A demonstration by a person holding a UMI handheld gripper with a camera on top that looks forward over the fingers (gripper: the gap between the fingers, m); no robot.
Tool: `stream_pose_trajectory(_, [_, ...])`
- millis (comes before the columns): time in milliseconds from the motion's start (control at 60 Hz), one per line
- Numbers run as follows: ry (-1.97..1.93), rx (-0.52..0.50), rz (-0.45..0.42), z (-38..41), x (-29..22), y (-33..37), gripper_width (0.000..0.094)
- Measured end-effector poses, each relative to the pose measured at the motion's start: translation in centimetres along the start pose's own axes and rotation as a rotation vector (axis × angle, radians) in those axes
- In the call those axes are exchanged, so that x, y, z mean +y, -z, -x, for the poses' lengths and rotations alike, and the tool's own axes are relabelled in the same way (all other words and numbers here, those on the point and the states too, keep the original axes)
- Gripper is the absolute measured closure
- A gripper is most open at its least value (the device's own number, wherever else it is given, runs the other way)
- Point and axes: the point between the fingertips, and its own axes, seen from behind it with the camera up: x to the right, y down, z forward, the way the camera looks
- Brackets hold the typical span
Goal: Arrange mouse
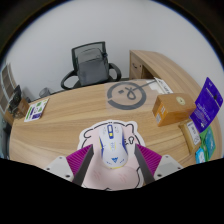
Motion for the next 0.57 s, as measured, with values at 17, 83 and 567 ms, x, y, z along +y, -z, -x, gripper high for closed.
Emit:
stream_pose_trajectory(17, [0.006,0.002,-0.008,0.2,0.0,0.5,0.0094])
stream_pose_trajectory(83, [-0.001,0.014,-0.06,1.1,-0.2,3.4,0.0099])
stream_pose_trajectory(567, [0.08,0.005,-0.158,13.0,14.0,26.6,0.0093])
